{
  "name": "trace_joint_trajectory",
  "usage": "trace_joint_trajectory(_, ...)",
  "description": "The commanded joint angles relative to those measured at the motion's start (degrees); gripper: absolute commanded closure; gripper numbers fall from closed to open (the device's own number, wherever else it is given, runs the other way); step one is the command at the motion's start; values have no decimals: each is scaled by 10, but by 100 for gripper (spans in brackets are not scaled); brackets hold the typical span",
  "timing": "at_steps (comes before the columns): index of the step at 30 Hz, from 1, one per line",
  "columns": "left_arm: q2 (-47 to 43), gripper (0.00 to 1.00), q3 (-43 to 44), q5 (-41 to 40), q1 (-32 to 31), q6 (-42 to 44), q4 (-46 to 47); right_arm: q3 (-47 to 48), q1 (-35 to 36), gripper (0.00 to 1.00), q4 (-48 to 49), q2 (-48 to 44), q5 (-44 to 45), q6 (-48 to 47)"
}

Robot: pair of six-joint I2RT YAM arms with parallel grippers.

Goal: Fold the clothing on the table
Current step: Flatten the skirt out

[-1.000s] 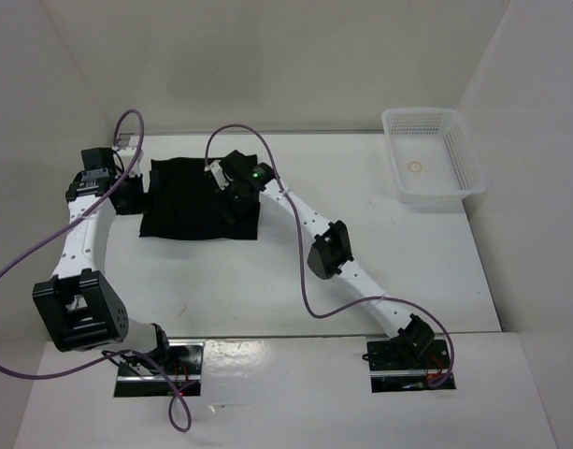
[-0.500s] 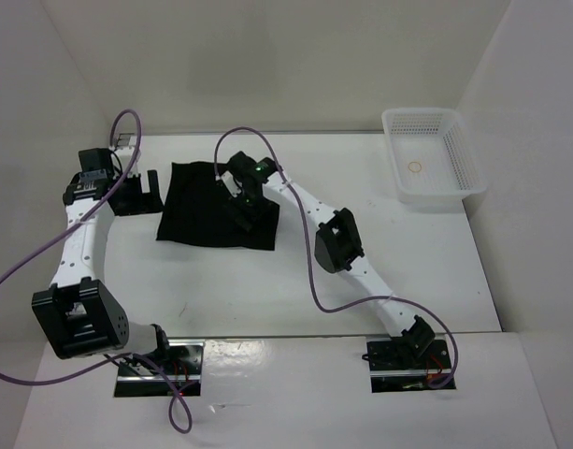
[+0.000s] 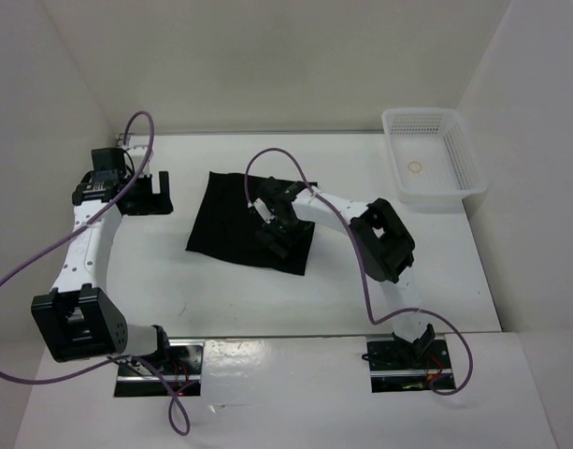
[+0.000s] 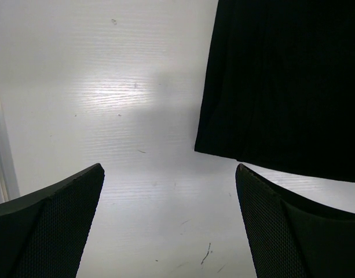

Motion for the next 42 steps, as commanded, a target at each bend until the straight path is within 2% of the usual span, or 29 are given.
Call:
trace_joint_trajectory(1,0,0,4,-8,-30,-18,0,-57,4,0,56,-46,35,-3)
trace_joint_trajectory(10,52,0,4,-109,-159,-18,12,-158,4,0,63,-99,29,2)
trace_joint_trajectory(23,181,0,38,-146,-258,25,119,-195,4,0,63,-148,23,7)
trace_joint_trajectory(31,255,0,68,-53,-292,19,145,-211,-13,0,63,-154,23,7)
trace_joint_trajectory(38,299,0,86,-31,-303,14,144,-211,-38,0,63,-165,8,7)
trace_joint_trajectory(42,344,0,107,-11,-303,-5,112,-211,-38,0,58,-165,8,7)
